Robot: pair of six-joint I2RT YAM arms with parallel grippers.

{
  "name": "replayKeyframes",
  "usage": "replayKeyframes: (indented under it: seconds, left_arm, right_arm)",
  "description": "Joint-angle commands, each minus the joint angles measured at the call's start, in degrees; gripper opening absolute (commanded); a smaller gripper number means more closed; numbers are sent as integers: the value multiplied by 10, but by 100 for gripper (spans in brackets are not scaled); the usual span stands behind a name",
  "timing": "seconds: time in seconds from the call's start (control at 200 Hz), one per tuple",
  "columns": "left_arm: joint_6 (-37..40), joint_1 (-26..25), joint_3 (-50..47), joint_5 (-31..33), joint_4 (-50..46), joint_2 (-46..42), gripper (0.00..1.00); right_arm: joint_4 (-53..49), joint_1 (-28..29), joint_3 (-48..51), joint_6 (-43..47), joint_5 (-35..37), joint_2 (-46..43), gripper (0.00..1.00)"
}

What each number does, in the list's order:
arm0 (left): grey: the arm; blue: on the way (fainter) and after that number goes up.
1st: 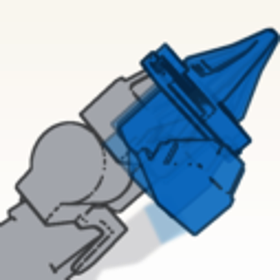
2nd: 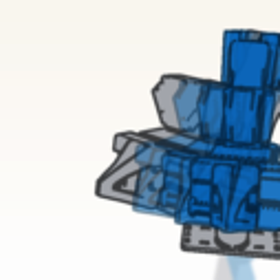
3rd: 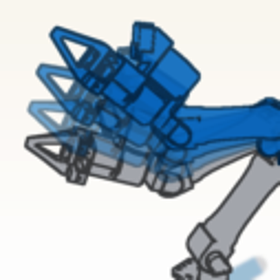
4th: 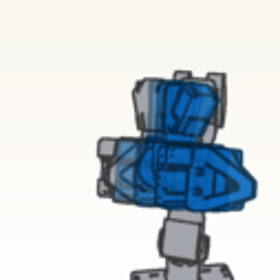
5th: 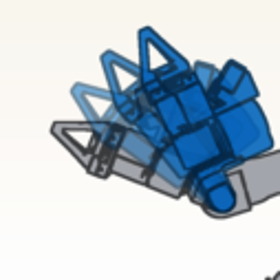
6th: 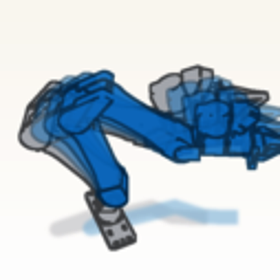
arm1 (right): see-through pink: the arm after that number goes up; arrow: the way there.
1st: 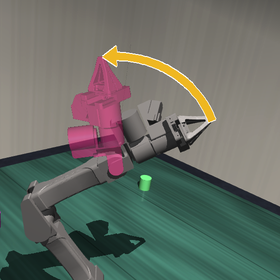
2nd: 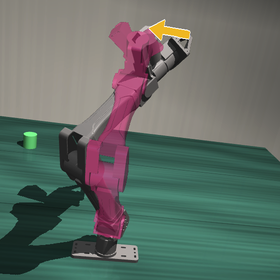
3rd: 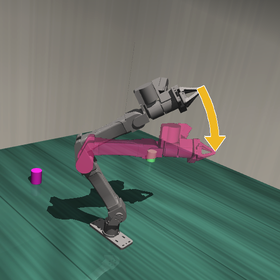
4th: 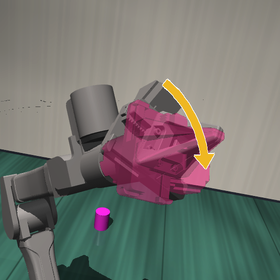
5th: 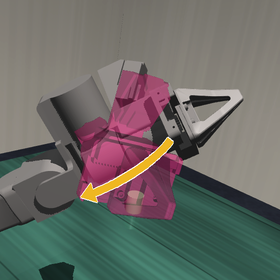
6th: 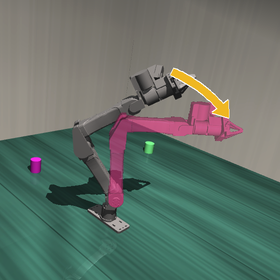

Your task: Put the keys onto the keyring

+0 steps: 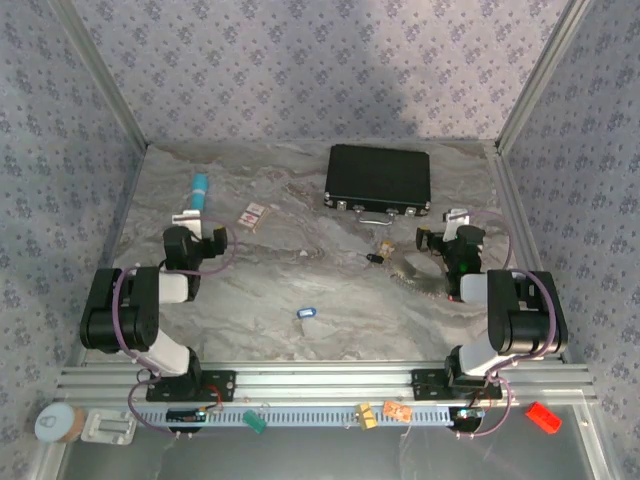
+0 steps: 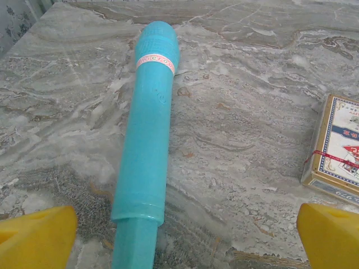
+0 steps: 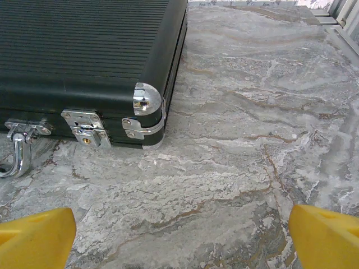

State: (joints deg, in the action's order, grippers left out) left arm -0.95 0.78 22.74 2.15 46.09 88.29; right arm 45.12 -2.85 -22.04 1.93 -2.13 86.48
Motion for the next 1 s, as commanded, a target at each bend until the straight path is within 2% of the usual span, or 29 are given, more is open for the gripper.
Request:
replayKeyframes:
  seconds: [0.0,0.874,0.939,0.994]
  left_arm:
    - [-1,4,12,-14,3,-2,100]
    - [-7,11,11,-20,4,-4,100]
    - [-12,10,17,-6,-24,-27,100]
    - [-15,10,34,3,-88,-68,100]
  right_arm:
    - [-6,1,-11,-1,4,6,99]
    - [0,0,-7,-1,3,2,99]
    - [-43,7,-20,4,12,-28,99]
    - [-130,15,-49,6,24,-72,99]
